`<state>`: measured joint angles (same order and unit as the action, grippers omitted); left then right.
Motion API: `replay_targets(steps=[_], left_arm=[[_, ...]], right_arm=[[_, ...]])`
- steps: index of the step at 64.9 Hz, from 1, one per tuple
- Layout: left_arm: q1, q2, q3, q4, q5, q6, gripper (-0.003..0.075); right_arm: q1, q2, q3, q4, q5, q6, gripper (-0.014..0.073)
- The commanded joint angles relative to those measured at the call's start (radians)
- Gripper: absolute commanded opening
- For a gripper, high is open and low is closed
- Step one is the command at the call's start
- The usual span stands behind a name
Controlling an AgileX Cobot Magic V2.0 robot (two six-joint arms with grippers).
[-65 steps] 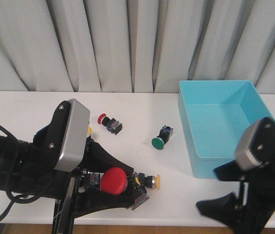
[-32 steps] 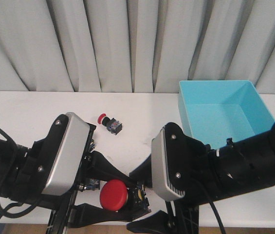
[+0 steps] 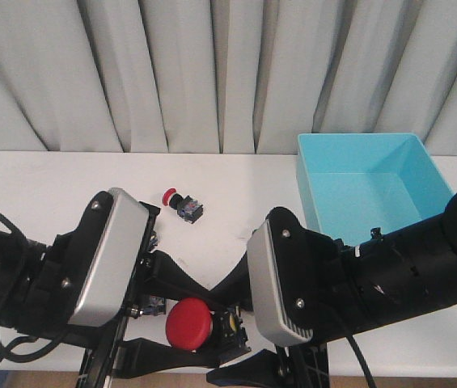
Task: Pick red and yellow buttons and place in box
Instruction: 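Grasp the red button with the right gripper and release left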
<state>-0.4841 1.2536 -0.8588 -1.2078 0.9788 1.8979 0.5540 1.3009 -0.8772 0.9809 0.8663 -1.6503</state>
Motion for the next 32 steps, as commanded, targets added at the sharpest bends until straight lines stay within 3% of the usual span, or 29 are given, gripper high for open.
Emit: replay_targets(steps=[1, 15, 32], left_arm=[[-0.004, -0.031, -0.026, -0.081, 0.017, 0.002, 0.0212], [-0.004, -0.031, -0.026, -0.081, 0.018, -0.003, 0.0242], [-0.004, -0.031, -0.026, -0.081, 0.010, -0.005, 0.0454]], right_arm=[[0.000, -0.020, -0.031, 0.040, 0.006, -0.008, 0.0418], [0.000, -0.020, -0.031, 0.018, 0.006, -0.008, 0.0289], [0.000, -0.020, -0.031, 0.018, 0.006, 0.006, 0.0232]])
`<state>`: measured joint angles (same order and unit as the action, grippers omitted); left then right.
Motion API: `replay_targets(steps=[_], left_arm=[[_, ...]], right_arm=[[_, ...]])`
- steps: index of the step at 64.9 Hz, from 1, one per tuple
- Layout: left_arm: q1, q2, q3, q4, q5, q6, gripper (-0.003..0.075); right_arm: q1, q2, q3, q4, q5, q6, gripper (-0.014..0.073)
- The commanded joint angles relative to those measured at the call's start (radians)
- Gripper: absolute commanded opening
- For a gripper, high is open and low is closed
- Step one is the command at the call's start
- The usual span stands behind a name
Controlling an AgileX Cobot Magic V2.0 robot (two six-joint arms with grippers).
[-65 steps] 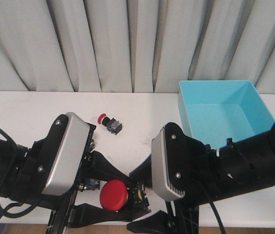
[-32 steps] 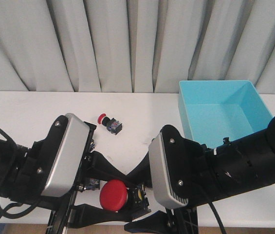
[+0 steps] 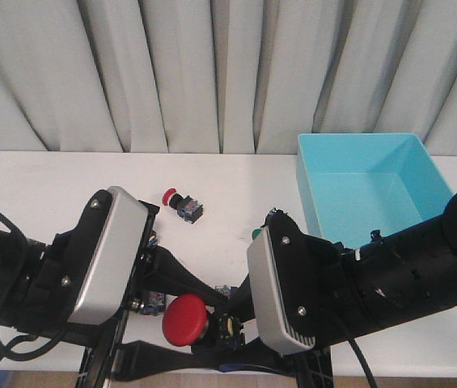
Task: Pick red and yellow buttons and place in box
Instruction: 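Grasp the red button with the right gripper and release left, then carry the red button into the blue box and open right gripper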
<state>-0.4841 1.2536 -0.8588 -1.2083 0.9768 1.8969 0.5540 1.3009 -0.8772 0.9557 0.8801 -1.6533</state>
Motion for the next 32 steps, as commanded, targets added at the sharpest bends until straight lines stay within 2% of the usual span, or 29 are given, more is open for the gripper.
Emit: replay_targets(steps=[1, 12, 24, 32], left_arm=[[-0.004, -0.031, -0.026, -0.080, 0.011, -0.004, 0.0465], [-0.004, -0.031, -0.026, -0.080, -0.012, -0.025, 0.0550], [-0.003, -0.031, -0.026, -0.070, -0.128, -0.071, 0.0560], [-0.003, -0.031, -0.026, -0.032, -0.234, -0.135, 0.0560]], right_arm=[[-0.001, -0.020, -0.031, 0.043, -0.008, 0.012, 0.0232], [-0.002, -0.020, -0.031, 0.043, -0.008, 0.037, 0.0234], [-0.003, -0.026, -0.031, 0.008, -0.014, 0.054, 0.0233], [-0.003, -0.050, -0.031, -0.093, -0.086, 0.176, 0.0233]])
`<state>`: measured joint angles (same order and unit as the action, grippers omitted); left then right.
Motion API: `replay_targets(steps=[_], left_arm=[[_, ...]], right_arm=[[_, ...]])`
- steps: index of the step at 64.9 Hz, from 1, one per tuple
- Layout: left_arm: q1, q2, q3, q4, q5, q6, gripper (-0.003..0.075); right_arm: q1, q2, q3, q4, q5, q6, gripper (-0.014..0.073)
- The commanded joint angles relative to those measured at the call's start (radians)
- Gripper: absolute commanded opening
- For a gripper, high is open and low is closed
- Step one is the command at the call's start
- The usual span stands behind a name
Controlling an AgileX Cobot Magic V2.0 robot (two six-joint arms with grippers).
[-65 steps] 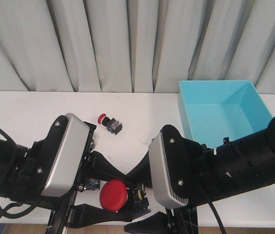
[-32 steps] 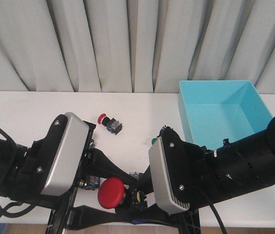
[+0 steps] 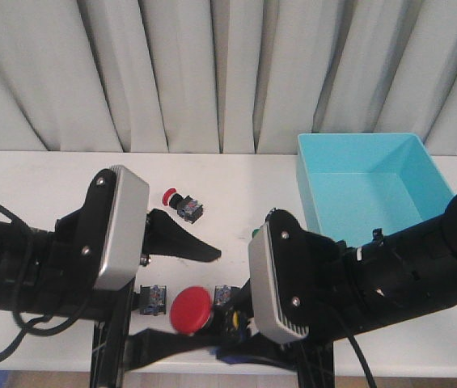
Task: Pick red and yellow buttons and place in box
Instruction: 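Carry the red button into the blue box and open right gripper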
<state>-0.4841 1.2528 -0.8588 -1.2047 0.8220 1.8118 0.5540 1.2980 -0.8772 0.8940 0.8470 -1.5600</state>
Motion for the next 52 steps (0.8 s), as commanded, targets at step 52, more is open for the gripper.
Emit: replay_targets(steps=[52], left_arm=[[-0.002, 0.087, -0.025, 0.284, -0.167, -0.377, 0.0560]], right_arm=[[-0.592, 0.106, -0.173, -0.868, -0.090, 1.413, 0.0241]])
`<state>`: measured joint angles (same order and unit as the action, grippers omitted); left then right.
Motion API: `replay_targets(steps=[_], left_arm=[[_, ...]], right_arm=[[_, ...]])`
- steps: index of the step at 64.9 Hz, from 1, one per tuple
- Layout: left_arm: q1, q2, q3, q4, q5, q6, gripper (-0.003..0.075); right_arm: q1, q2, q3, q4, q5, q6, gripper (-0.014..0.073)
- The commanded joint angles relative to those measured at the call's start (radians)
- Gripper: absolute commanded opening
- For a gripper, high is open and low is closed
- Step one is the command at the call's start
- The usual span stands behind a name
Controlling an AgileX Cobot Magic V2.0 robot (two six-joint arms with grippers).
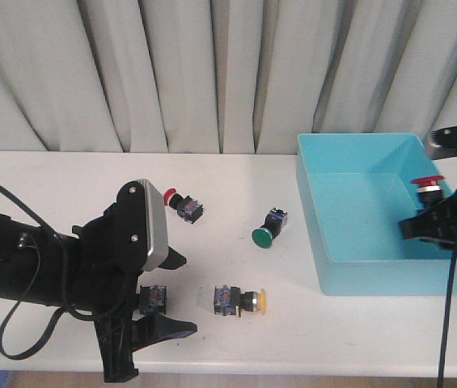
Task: Pick red and yellow buttons and place in box
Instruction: 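Carry the red button into the blue box and open right gripper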
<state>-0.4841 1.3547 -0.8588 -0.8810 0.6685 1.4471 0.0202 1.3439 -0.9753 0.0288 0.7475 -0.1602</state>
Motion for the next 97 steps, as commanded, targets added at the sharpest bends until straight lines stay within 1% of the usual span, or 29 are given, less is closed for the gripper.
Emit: replay_targets(steps=[1, 31, 39, 49, 56, 63, 70, 78, 83, 89, 97], left_arm=[[-0.002, -0.015, -0.025, -0.040, -0.013, -0.013, 0.0560], [-0.002, -0.015, -0.025, -0.040, -0.012, -0.013, 0.0560], [-0.002, -0.015, -0.025, -0.040, -0.012, -0.013, 0.0560], [-0.002, -0.015, -0.025, -0.040, -0.012, -0.013, 0.0560], [-0.002, -0.015, -0.025, -0.040, -0.012, -0.013, 0.0560], [-0.002, -0.015, -0.025, -0.040, -0.012, -0.013, 0.0560], [-0.002, -0.015, -0.025, -0.040, -0.012, -0.013, 0.0560], [-0.002, -0.015, -0.025, -0.040, -0.012, -0.013, 0.0560], [-0.002, -0.015, -0.025, -0.040, -0.012, -0.013, 0.0560], [-0.002, -0.015, -0.025, -0.040, -0.014, -0.013, 0.0560], [-0.002, -0.015, -0.025, -0.040, -0.015, -0.013, 0.0560]], right_arm=[[-0.062, 0.075, -0.090, -0.002, 0.015, 0.013, 0.0241], [-0.061, 0.556, -0.460, -0.002, 0.083, 0.009, 0.0246], [-0.061, 0.654, -0.529, -0.002, 0.112, 0.009, 0.0246], [-0.061, 0.729, -0.574, -0.002, 0.138, 0.009, 0.0246], [-0.061, 0.756, -0.574, -0.003, 0.138, 0.008, 0.0250], [-0.061, 0.766, -0.574, -0.003, 0.142, 0.008, 0.0275], [-0.061, 0.766, -0.572, -0.002, 0.143, 0.002, 0.0338], [-0.061, 0.759, -0.572, -0.002, 0.142, -0.010, 0.0438], [-0.061, 0.737, -0.572, -0.002, 0.142, -0.010, 0.0472], [-0.061, 0.689, -0.572, 0.003, 0.152, -0.010, 0.0479], [-0.056, 0.568, -0.572, 0.033, 0.186, -0.018, 0.0471]])
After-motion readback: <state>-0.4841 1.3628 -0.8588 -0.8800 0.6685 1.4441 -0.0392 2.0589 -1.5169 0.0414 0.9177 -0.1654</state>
